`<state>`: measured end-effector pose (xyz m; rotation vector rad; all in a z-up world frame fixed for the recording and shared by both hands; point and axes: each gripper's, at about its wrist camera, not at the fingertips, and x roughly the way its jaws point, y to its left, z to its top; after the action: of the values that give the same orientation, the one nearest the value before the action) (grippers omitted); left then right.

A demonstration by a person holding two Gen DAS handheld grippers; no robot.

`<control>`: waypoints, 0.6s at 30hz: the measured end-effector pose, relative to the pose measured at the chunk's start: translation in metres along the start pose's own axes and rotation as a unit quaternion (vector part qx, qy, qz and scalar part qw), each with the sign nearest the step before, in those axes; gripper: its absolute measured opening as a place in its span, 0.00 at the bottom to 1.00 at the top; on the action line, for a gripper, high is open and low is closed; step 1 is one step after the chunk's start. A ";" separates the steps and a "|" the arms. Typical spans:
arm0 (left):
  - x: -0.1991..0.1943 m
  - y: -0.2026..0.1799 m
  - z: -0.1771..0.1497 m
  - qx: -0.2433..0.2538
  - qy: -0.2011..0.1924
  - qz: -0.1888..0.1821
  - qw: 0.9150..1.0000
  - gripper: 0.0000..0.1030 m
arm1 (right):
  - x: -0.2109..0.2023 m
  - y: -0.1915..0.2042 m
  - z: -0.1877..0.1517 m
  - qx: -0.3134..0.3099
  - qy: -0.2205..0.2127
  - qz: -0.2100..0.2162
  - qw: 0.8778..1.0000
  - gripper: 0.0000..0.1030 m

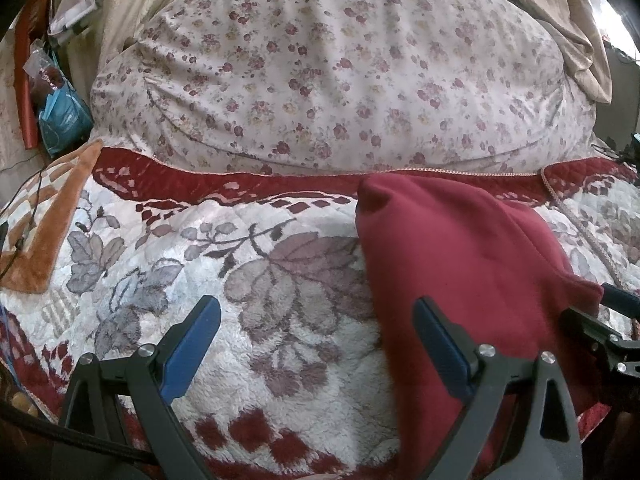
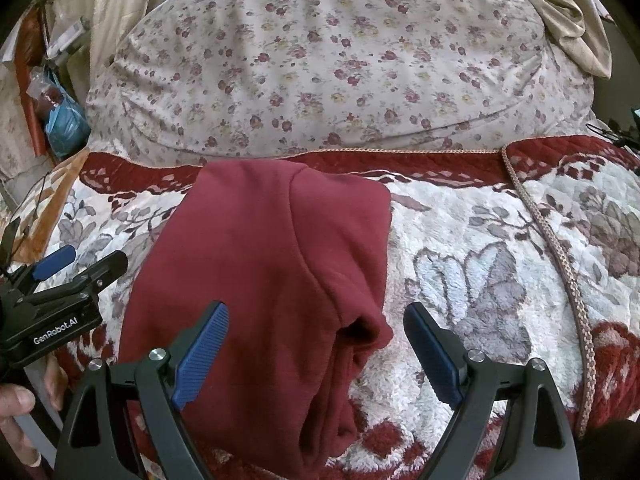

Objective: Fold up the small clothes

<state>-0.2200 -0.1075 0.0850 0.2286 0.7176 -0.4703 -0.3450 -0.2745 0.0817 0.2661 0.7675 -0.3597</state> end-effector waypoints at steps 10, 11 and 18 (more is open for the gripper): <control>0.001 0.000 -0.001 0.001 0.002 -0.001 1.000 0.93 | 0.004 0.007 0.000 -0.019 0.004 0.005 1.000 0.90; 0.001 -0.001 -0.001 0.001 0.002 -0.001 1.000 0.93 | 0.004 0.007 0.000 -0.020 0.004 0.005 1.000 0.90; 0.002 -0.001 -0.001 0.001 0.003 -0.001 1.000 0.93 | 0.005 0.007 -0.001 -0.020 0.007 0.006 1.000 0.90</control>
<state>-0.2204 -0.1087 0.0828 0.2316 0.7222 -0.4725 -0.3390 -0.2691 0.0783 0.2360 0.7856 -0.3308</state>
